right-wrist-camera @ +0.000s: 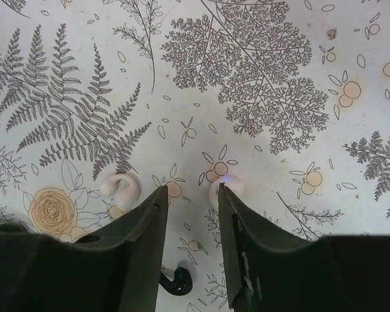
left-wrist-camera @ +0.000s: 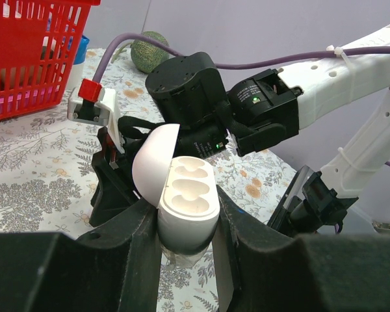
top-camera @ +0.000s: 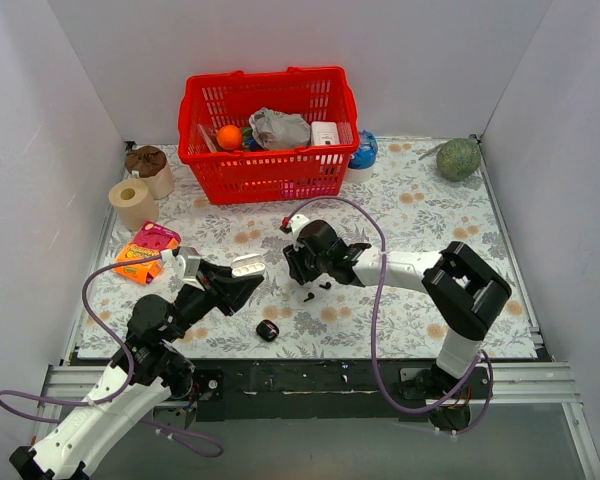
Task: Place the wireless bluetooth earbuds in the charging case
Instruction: Pick up the earbud from the center of the board.
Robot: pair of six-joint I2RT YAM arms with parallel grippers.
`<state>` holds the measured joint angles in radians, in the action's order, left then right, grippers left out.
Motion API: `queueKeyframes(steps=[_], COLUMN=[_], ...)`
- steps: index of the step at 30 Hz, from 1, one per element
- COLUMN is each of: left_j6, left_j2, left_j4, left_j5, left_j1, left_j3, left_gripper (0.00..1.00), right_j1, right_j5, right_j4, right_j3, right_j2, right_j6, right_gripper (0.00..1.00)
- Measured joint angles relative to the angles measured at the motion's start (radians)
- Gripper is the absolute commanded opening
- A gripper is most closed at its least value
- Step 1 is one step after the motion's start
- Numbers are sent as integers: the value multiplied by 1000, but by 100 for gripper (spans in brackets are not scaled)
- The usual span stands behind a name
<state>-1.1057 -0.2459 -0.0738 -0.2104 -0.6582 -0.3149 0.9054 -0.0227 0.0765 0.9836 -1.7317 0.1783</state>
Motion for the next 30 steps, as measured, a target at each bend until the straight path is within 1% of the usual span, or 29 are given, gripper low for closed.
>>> queueKeyframes(steps=[19, 26, 30], left_j6=[-3, -3, -3], left_j2=[0, -3, -9], left_j4=[0, 0, -1], left_j5=[0, 0, 0], left_j1=[0, 0, 0], left_j3=[0, 0, 0], left_gripper=[0, 0, 0], right_j1=[-15, -36, -42], right_j5=[4, 2, -6], right_j4=[3, 12, 24], right_j3=[-18, -25, -32], right_j2=[-27, -27, -27], right_j6=[1, 2, 2], right_gripper=[43, 39, 33])
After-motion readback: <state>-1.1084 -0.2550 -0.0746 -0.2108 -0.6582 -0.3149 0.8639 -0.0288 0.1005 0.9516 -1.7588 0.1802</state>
